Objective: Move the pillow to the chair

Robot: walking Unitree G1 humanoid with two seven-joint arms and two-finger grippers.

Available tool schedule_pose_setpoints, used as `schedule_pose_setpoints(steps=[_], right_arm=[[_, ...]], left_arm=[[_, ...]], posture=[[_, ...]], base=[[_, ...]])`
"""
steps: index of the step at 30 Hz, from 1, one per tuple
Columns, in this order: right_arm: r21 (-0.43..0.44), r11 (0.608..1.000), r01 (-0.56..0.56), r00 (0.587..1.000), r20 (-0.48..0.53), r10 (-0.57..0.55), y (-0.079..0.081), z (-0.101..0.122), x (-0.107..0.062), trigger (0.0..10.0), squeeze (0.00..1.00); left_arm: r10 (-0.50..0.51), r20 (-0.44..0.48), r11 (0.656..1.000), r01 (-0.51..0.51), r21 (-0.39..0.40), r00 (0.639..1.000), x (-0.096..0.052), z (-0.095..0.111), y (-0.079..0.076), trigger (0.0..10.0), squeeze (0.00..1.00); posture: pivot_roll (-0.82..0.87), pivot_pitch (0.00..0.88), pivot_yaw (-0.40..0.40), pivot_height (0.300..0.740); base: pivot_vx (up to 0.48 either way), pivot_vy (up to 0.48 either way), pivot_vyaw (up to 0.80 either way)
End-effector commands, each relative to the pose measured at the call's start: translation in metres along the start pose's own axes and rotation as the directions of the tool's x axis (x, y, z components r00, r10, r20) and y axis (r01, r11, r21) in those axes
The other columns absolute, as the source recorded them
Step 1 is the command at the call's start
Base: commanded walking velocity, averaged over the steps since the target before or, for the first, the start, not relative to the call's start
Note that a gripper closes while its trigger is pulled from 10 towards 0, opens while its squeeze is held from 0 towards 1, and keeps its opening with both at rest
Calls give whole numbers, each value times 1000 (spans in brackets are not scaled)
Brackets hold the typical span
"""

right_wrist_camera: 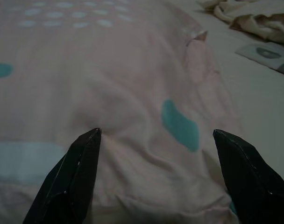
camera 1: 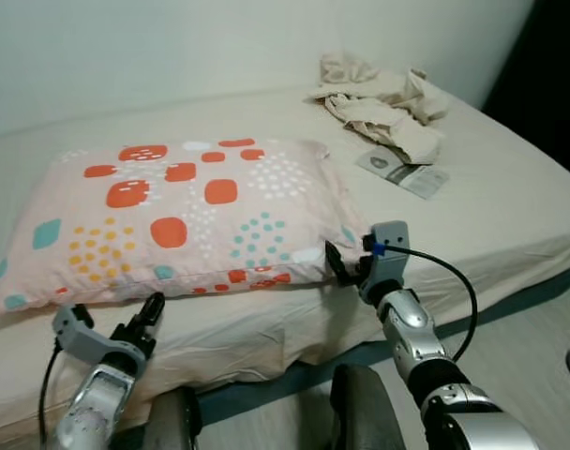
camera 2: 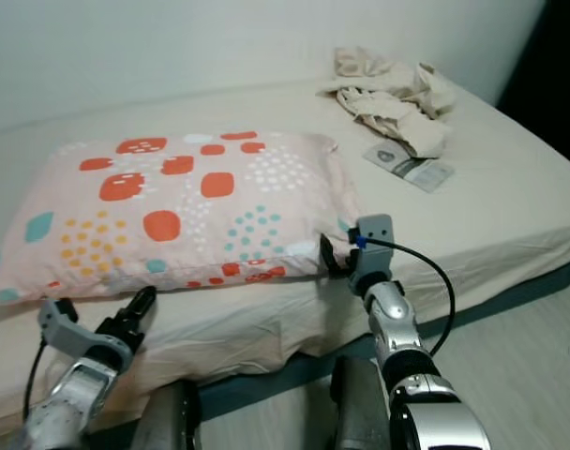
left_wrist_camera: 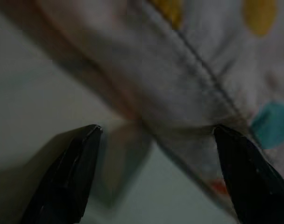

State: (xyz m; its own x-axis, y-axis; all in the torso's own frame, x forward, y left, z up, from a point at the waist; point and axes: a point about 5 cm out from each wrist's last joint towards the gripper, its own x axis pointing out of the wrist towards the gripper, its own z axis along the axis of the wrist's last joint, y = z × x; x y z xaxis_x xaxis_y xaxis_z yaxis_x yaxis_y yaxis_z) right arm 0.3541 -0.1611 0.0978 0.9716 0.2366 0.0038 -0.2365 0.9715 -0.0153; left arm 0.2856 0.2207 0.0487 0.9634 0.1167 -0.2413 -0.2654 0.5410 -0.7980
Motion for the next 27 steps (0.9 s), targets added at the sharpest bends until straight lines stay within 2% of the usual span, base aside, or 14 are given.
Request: schedule_pose_setpoints(steps=[1, 3, 4, 5, 11, 15, 19, 21, 24, 25, 26, 27], right_arm=[[-1, 1000, -16, 1000, -13, 16, 4, -2, 0, 10000, 0], [-4, 1000, -23, 1000, 0, 23, 5, -2, -2, 10000, 0], [-4, 1000, -23, 1000, 0, 23, 5, -2, -2, 10000, 0], [-5, 1000, -23, 1000, 4, 23, 5, -4, -4, 10000, 0], [1, 1000, -1, 1000, 0, 1, 1, -10, -11, 10000, 0], [3, 1000, 4, 1000, -3, -4, 0, -13, -14, 10000, 0], [4, 1000, 2, 1000, -7, -2, 1, -15, -16, 10000, 0], [5, 1000, 2, 1000, -9, -1, 1, -15, -16, 10000, 0], [6, 1000, -2, 1000, -10, 2, 3, -15, -15, 10000, 0], [7, 1000, -4, 1000, -10, 4, 3, -14, -14, 10000, 0], [7, 1000, -5, 1000, -10, 5, 3, -14, -14, 10000, 0], [7, 1000, -6, 1000, -10, 6, 4, -13, -13, 10000, 0]], left_arm=[[69, -48, 998, -69, -1, 996, -4, -15, 13, 10000, 0], [30, 4, 992, -29, -120, 1000, 7, -19, -3, 10000, 0], [30, 4, 992, -29, -120, 1000, 7, -19, -3, 10000, 0], [-9, 39, 982, 16, -188, 999, 12, -17, -12, 10000, 0], [-138, 98, 951, 159, -264, 986, 16, -6, -28, 10000, 0], [-159, 125, 942, 188, -277, 979, 13, 0, -23, 10000, 0], [-194, 122, 951, 217, -222, 973, 6, 3, -15, 10000, 0], [-185, 132, 957, 209, -201, 974, 0, 7, -6, 10000, 0], [-140, 188, 960, 180, -213, 972, -3, 20, 5, 10000, 0], [-123, 205, 964, 166, -208, 971, -3, 24, 7, 10000, 867], [-112, 215, 967, 156, -200, 970, -2, 26, 8, 10000, 1000], [-107, 224, 970, 151, -191, 969, -1, 28, 9, 10000, 1000]], posture=[[-14, 195, -6, 544], [-40, 198, 9, 544], [-40, 198, 9, 544], [-48, 199, 16, 544], [-53, 198, 34, 544], [-51, 198, 35, 544], [-48, 193, 33, 544], [-43, 197, 29, 544], [-42, 199, 22, 544], [-37, 198, 14, 544], [-35, 195, 12, 544], [-32, 191, 10, 544]], base=[[0, 0, 0], [0, 0, 0], [0, 0, 0], [0, 0, 0], [0, 0, 0], [0, 0, 0], [0, 0, 0], [0, 0, 0], [0, 0, 0], [0, 0, 0], [0, 0, 0], [0, 0, 0]])
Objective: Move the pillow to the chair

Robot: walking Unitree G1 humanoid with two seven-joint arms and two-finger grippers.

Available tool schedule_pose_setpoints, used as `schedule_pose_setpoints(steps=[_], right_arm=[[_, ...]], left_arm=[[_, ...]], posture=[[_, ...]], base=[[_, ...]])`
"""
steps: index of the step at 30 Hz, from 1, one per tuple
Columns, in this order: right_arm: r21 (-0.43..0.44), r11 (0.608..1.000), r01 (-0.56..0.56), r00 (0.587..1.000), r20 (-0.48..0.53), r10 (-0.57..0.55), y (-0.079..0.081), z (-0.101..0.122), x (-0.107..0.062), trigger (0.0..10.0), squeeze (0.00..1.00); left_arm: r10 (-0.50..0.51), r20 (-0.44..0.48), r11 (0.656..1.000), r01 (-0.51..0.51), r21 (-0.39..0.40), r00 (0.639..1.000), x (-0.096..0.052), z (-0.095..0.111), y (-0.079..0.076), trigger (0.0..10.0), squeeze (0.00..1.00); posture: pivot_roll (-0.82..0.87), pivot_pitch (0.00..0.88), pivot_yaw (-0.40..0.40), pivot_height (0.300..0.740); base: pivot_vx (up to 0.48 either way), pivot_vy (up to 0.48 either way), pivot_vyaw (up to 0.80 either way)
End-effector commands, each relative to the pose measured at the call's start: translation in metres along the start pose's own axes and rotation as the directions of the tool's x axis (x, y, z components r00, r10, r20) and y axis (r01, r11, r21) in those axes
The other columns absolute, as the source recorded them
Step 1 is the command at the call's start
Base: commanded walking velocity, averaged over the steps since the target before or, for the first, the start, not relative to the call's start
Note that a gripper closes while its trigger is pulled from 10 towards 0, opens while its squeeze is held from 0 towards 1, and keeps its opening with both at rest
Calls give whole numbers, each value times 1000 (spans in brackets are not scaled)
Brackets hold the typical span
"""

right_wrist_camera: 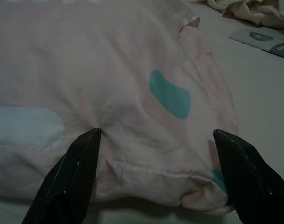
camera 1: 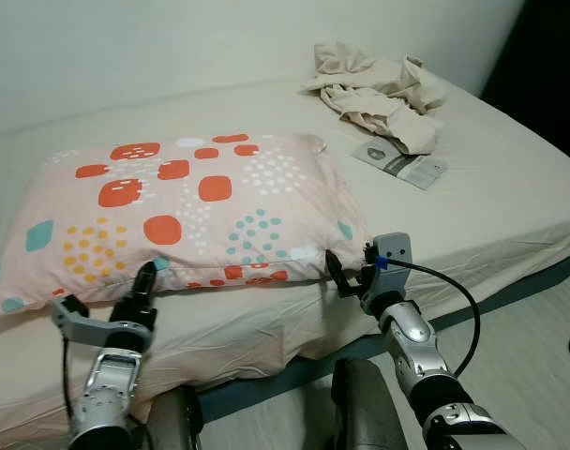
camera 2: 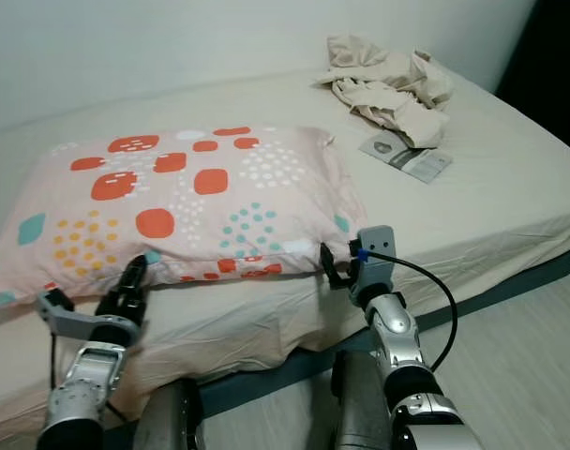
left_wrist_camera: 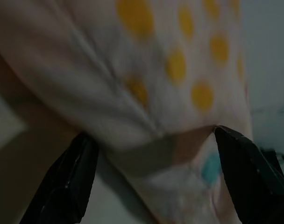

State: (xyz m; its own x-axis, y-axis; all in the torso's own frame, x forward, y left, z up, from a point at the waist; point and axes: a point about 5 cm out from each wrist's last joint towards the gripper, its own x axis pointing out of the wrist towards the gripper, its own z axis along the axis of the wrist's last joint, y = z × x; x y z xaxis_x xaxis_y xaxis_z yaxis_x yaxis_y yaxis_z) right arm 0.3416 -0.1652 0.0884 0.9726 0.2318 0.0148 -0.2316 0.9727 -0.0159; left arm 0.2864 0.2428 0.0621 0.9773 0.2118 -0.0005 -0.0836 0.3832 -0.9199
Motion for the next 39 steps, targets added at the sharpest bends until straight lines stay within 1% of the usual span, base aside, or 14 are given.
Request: schedule_pose_setpoints(steps=[1, 11, 17, 18, 19, 20, 22, 23, 27, 29, 31, 35, 38, 39], right_arm=[[10, 1000, -11, 1000, -20, 11, 5, -3, 2, 10000, 0], [12, 1000, -10, 1000, -15, 10, 6, 2, 7, 10000, 0], [16, 1000, -6, 1000, -12, 6, 6, 2, 6, 10000, 0], [18, 1000, -5, 1000, -12, 6, 6, 1, 6, 10000, 0], [19, 1000, -5, 1000, -11, 5, 7, 1, 5, 10000, 0], [20, 1000, -7, 1000, -12, 7, 7, 0, 4, 10000, 0], [15, 1000, -25, 1000, -18, 26, 9, -2, 3, 10000, 0], [15, 1000, -25, 1000, -18, 26, 9, -2, 3, 10000, 0], [142, 978, -154, 983, -73, 166, 25, -12, 1, 10000, 0], [305, 947, -105, 989, -71, 133, 24, -11, 5, 10000, 0], [442, 897, 27, 998, -66, 2, 10, -5, 10, 10000, 0], [484, 874, 47, 998, -48, -27, 2, 0, 11, 10000, 0], [521, 853, 42, 999, -51, -18, 1, 0, 12, 10000, 0], [541, 840, 43, 998, -58, -13, 1, 0, 12, 10000, 0]], left_arm=[[35, 27, 999, -35, 8, 999, 0, 4, 6, 10000, 1000], [71, 17, 996, -70, -55, 997, 8, -9, 4, 10000, 1000], [104, 31, 979, -97, -181, 994, 16, -23, -4, 10000, 1000], [86, 33, 975, -77, -208, 996, 22, -28, -11, 10000, 129], [73, 33, 973, -64, -223, 997, 26, -31, -16, 10000, 129], [57, 36, 971, -47, -233, 998, 32, -33, -23, 10000, 0], [16, 59, 974, -2, -227, 998, 44, -33, -39, 10000, 0], [16, 59, 974, -2, -227, 998, 44, -33, -39, 10000, 0], [-24, 131, 973, 54, -226, 991, 60, -20, -60, 10000, 0], [-42, 131, 977, 69, -204, 991, 65, -20, -68, 10000, 0], [-75, 105, 986, 89, -142, 992, 69, -22, -76, 10000, 0], [-76, 79, 992, 84, -94, 994, 70, -28, -78, 10000, 0], [-77, 46, 997, 78, -9, 996, 70, -32, -76, 10000, 0], [-71, 30, 997, 70, 33, 997, 69, -33, -75, 6902, 0]], posture=[[-30, 191, 8, 544], [-29, 202, 9, 544], [-38, 212, 14, 544], [-40, 218, 18, 544], [-40, 218, 18, 544], [-45, 221, 24, 544], [-43, 227, 22, 544], [-43, 227, 22, 544], [-49, 230, 26, 544], [-44, 227, 28, 544], [-49, 231, 31, 544], [-40, 230, 33, 544], [-46, 237, 37, 544], [-41, 261, 36, 544]], base=[[0, 0, 0], [0, 0, 0], [0, 0, 0], [0, 0, 0], [0, 0, 0], [0, 0, 0], [0, 0, 0], [0, 0, 0], [0, 0, 0], [0, 0, 0], [0, 0, 0], [0, 0, 0], [0, 0, 0], [0, 0, 0]])
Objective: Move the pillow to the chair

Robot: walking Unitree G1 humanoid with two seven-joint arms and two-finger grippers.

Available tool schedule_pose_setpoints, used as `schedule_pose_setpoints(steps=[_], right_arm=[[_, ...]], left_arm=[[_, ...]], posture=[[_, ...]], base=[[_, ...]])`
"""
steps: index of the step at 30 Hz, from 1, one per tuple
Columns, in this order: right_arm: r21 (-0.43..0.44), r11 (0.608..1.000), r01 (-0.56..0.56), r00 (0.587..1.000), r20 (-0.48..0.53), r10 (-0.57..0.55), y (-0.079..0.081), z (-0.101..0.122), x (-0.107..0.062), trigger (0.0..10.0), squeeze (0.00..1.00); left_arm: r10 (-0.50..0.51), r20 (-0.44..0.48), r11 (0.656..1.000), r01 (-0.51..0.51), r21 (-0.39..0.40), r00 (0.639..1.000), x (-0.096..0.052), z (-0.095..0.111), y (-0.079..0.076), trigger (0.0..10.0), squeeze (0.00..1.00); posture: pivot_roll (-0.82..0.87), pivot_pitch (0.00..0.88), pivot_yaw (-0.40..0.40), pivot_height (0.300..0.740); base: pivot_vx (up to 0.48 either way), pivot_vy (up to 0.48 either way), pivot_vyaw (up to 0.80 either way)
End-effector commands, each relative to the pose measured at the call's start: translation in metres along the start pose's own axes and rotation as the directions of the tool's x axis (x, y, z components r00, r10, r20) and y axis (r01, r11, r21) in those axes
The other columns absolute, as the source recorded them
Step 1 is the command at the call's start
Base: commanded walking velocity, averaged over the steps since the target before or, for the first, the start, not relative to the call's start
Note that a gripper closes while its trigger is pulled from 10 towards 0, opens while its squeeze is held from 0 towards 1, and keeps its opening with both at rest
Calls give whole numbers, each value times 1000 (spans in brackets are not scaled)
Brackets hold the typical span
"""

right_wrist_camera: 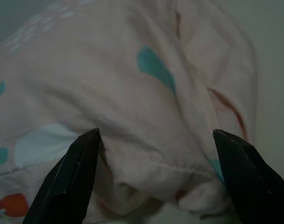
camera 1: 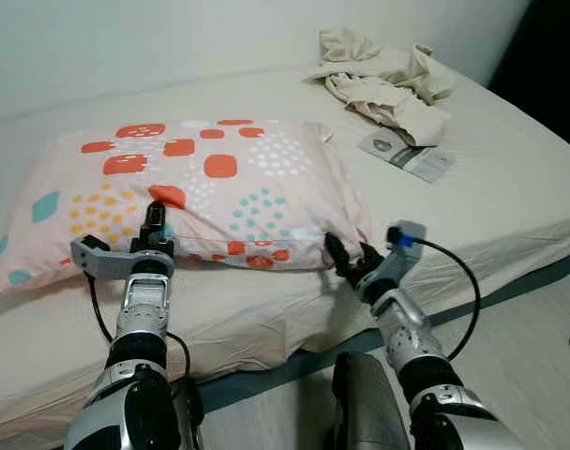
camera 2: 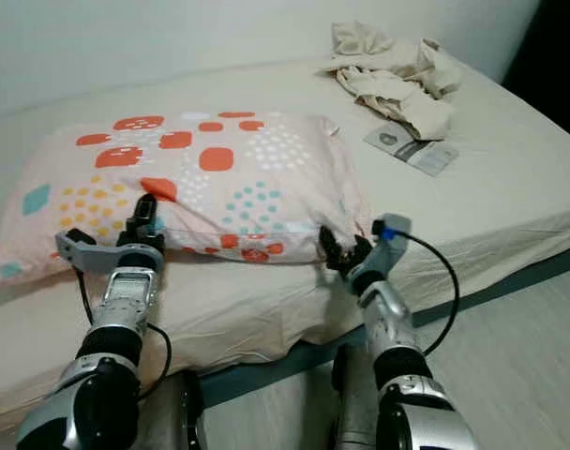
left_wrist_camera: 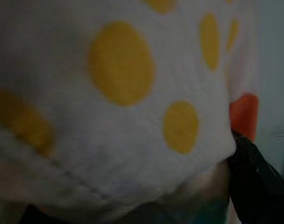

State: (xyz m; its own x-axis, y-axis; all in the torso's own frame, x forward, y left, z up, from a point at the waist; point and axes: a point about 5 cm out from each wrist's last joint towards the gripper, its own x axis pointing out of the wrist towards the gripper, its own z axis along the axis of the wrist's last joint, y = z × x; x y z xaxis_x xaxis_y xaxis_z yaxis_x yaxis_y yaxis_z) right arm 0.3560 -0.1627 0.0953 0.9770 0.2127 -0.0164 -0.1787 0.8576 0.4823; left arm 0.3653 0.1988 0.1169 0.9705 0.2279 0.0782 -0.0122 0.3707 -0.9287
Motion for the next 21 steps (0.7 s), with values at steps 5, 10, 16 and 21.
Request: schedule_pose_setpoints(steps=[5, 10, 16, 21], right_arm=[[380, 922, -79, 997, 44, 67, 14, 0, 6, 10000, 0], [461, 863, -204, 979, 77, 190, 41, -1, 10, 10000, 0], [488, 850, -198, 978, 44, 203, 62, -21, -5, 10000, 0], [428, 888, -168, 985, 45, 165, 58, -29, -31, 10000, 0]], left_arm=[[-14, -39, 993, 18, 120, 999, -6, -1, 7, 0, 0], [-3, -24, 995, 5, 99, 1000, -11, -1, 13, 0, 0], [5, -10, 995, -4, 103, 1000, -13, -3, 14, 0, 0], [23, 6, 995, -24, 95, 1000, -12, -3, 13, 0, 0]], posture=[[-29, 251, 37, 544], [-22, 237, 32, 544], [-21, 231, 18, 544], [-31, 238, 26, 544]], base=[[0, 0, 0], [0, 0, 0], [0, 0, 0], [0, 0, 0]])
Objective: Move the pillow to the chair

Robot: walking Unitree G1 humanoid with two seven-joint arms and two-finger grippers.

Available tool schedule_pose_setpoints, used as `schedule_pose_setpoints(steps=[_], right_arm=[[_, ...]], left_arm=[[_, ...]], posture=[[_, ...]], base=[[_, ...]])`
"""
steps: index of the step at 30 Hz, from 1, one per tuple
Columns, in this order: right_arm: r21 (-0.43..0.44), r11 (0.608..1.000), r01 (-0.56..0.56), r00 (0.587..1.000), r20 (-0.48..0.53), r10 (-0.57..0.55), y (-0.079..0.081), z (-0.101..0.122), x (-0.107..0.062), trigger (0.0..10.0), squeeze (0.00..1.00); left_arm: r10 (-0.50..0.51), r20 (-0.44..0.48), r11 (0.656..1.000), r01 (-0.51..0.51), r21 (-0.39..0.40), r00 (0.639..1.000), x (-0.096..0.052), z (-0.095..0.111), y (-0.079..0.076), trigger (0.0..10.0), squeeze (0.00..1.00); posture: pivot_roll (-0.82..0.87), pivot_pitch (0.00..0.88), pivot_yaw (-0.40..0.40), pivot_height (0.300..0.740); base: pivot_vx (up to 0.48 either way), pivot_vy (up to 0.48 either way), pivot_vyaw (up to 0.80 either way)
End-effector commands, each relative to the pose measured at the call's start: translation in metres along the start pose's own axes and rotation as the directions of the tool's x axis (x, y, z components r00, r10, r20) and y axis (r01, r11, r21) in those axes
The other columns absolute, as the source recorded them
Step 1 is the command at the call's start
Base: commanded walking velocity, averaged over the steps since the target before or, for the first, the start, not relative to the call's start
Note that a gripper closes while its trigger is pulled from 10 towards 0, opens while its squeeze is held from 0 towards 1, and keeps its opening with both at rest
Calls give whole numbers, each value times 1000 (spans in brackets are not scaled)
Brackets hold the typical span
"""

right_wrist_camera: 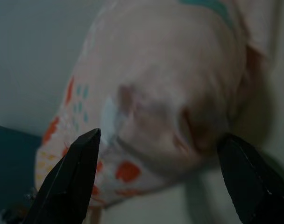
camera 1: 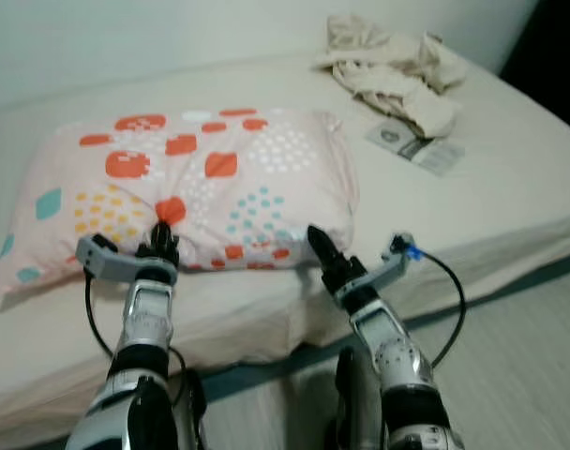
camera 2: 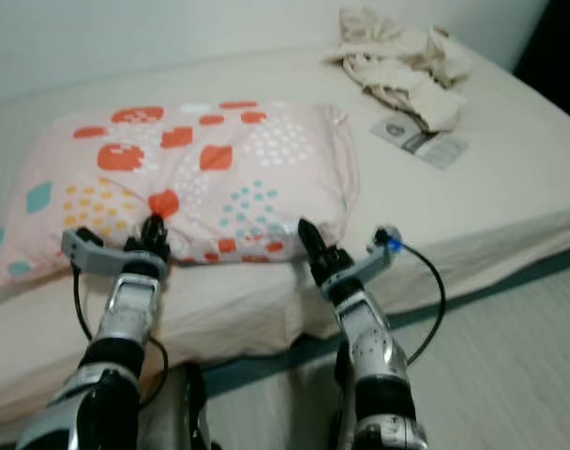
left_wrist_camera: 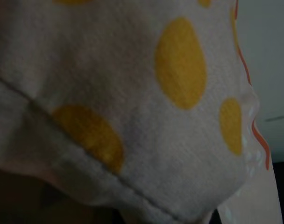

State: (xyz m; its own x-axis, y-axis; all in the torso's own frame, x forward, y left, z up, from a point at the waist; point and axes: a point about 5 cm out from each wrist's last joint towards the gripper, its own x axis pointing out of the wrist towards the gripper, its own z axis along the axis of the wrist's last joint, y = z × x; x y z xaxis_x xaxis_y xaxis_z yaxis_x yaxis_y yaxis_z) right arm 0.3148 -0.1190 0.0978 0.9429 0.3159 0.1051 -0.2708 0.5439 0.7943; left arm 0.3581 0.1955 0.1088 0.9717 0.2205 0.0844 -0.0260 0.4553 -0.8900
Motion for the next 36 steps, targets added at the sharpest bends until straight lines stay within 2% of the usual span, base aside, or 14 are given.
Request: schedule_pose_setpoints(steps=[1, 2, 3, 5, 7, 9, 11, 14, 23, 25, 27, 31, 32, 36], right_arm=[[-1, 1000, 29, 1000, 0, -29, 3, -7, -5, 10000, 0], [-54, 995, 80, 997, 16, -79, -4, -3, -12, 10000, 0], [-157, 969, 193, 980, 71, -184, -20, 8, -25, 10000, 0], [-215, 929, 299, 950, 157, -270, -34, 21, -37, 10000, 0], [-232, 894, 383, 917, 212, -338, -46, 32, -45, 10000, 0], [-202, 891, 407, 907, 203, -368, -54, 37, -45, 10000, 0], [-189, 896, 402, 910, 193, -368, -55, 38, -44, 10000, 0], [-142, 923, 357, 927, 179, -330, -55, 43, -31, 10000, 0], [-147, 927, 346, 932, 171, -320, -55, 45, -26, 10000, 0], [-154, 948, 280, 958, 106, -266, -57, 67, -2, 10000, 0], [-160, 956, 245, 969, 77, -236, -56, 81, 8, 10000, 0], [-209, 942, 264, 964, 86, -251, -59, 92, 8, 10000, 0], [-239, 930, 280, 958, 131, -255, -59, 109, 9, 10000, 0], [-249, 931, 268, 961, 143, -239, -57, 119, 12, 10000, 0]], left_arm=[[31, 3, 999, -31, 11, 1000, -3, 0, 6, 0, 0], [32, -2, 999, -32, 22, 999, -3, -1, 6, 0, 0], [30, -1, 999, -29, 23, 1000, -4, -1, 6, 0, 0], [25, 0, 1000, -25, 17, 1000, -4, -2, 5, 0, 0], [18, -11, 1000, -17, 21, 1000, -5, -4, 4, 0, 0], [17, -17, 1000, -17, 24, 1000, -4, -6, 3, 0, 0], [19, -17, 1000, -18, 24, 1000, -4, -6, 3, 0, 0], [10, -26, 999, -9, 37, 1000, -3, -6, 3, 0, 0], [8, -31, 999, -7, 41, 999, -3, -6, 2, 0, 0], [-95, -132, 992, 105, 69, 987, -5, 1, 1, 0, 0], [-139, -188, 984, 157, 84, 972, -8, 5, 3, 0, 0], [-132, -203, 980, 158, 119, 970, -11, 8, 8, 0, 0], [-131, -200, 979, 159, 130, 971, -13, 11, 10, 0, 0], [-143, -211, 975, 175, 140, 967, -17, 10, 10, 0, 0]], posture=[[-31, 248, 29, 544], [-30, 258, 31, 544], [-34, 245, 38, 544], [-42, 203, 45, 544], [-47, 195, 47, 544], [-45, 189, 52, 544], [-39, 187, 54, 544], [-36, 179, 56, 544], [-34, 177, 56, 544], [2, 189, 30, 544], [12, 210, 23, 544], [22, 210, 22, 544], [35, 227, 28, 544], [35, 224, 24, 544]], base=[[0, 0, 0], [0, 0, 0], [0, 0, 0], [0, 0, 0], [0, 0, 0], [0, 0, 0], [0, 0, 0], [0, 0, 0], [0, 0, 0], [0, 0, 0], [0, 0, 0], [0, 0, 0], [0, 0, 0], [0, 0, 0]])
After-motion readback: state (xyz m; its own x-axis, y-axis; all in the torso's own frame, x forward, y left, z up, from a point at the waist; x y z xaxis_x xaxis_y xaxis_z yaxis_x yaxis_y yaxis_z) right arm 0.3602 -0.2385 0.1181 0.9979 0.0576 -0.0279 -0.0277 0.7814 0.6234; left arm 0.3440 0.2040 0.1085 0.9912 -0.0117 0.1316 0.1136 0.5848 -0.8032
